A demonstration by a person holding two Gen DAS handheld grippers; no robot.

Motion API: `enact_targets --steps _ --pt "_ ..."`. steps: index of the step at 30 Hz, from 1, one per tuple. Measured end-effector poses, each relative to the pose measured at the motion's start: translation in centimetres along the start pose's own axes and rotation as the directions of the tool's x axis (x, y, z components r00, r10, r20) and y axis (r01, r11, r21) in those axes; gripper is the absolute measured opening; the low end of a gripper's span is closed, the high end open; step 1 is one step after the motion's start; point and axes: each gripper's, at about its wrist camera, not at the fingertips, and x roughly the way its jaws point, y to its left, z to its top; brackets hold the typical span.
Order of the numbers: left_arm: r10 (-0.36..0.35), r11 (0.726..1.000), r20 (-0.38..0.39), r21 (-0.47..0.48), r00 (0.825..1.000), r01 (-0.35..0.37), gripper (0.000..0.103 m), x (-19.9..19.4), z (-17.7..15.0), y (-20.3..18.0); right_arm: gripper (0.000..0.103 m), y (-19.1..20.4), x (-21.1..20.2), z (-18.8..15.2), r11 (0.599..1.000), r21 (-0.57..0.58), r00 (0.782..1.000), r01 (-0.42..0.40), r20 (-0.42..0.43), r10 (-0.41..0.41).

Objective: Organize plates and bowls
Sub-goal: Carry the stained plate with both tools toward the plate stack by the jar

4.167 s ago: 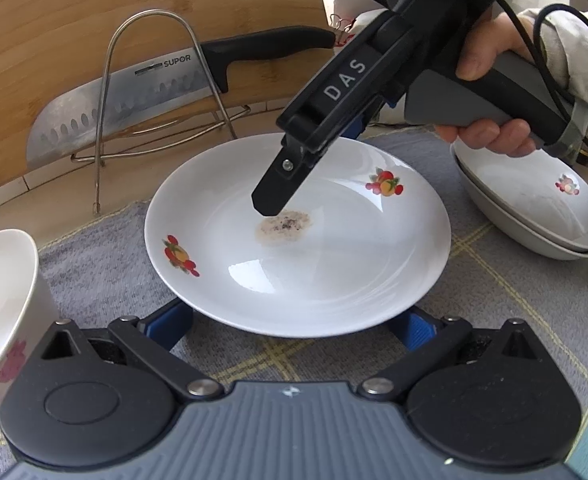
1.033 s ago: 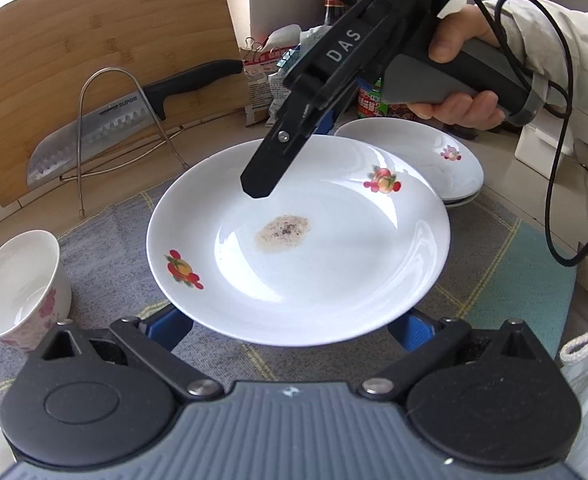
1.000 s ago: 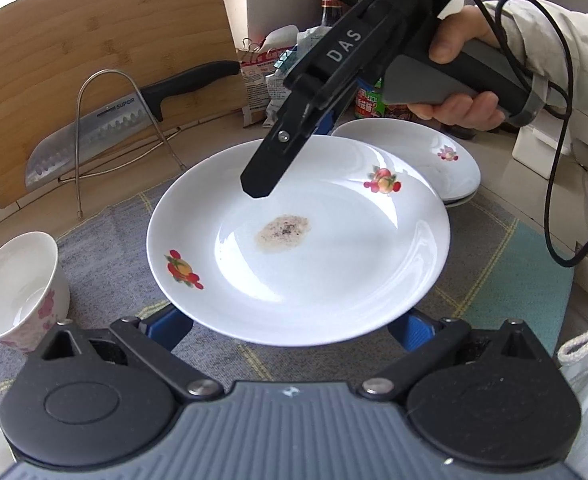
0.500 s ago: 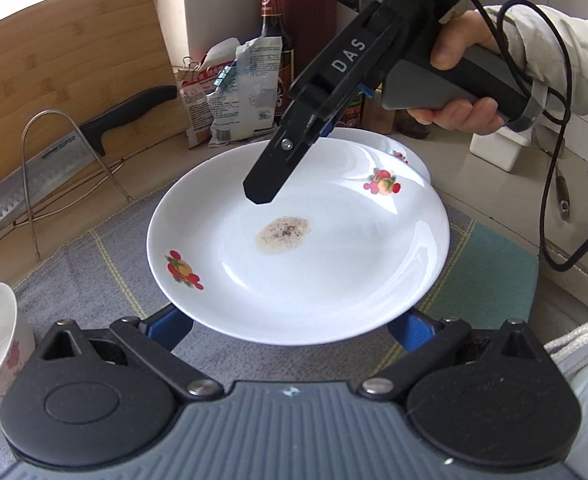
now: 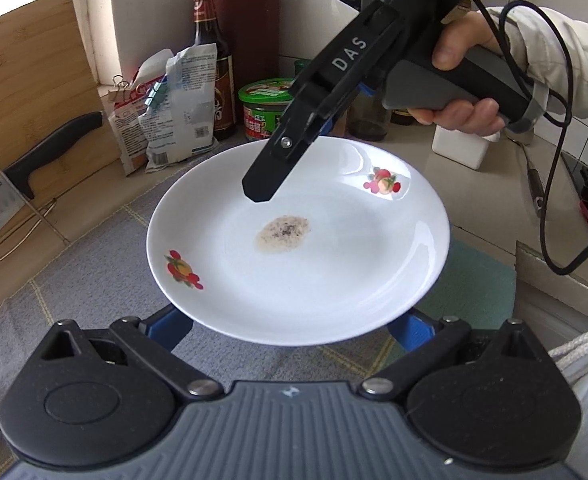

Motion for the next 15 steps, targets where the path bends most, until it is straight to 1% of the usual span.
enact_targets --steps 10,15 --pt "-0.039 0.999 -0.019 0.034 0.999 0.04 0.102 2.6 1.4 0.2 0.102 -3.2 -1.0 -0.9 0.998 0.054 1.0 0.013 0.017 -0.014" --pt "-0.048 0.998 -0.031 0.048 0.998 0.049 0.102 3.8 1.8 0.0 0.102 -4.5 -0.9 -1.1 0.997 0.081 1.0 0.014 0.021 -0.016"
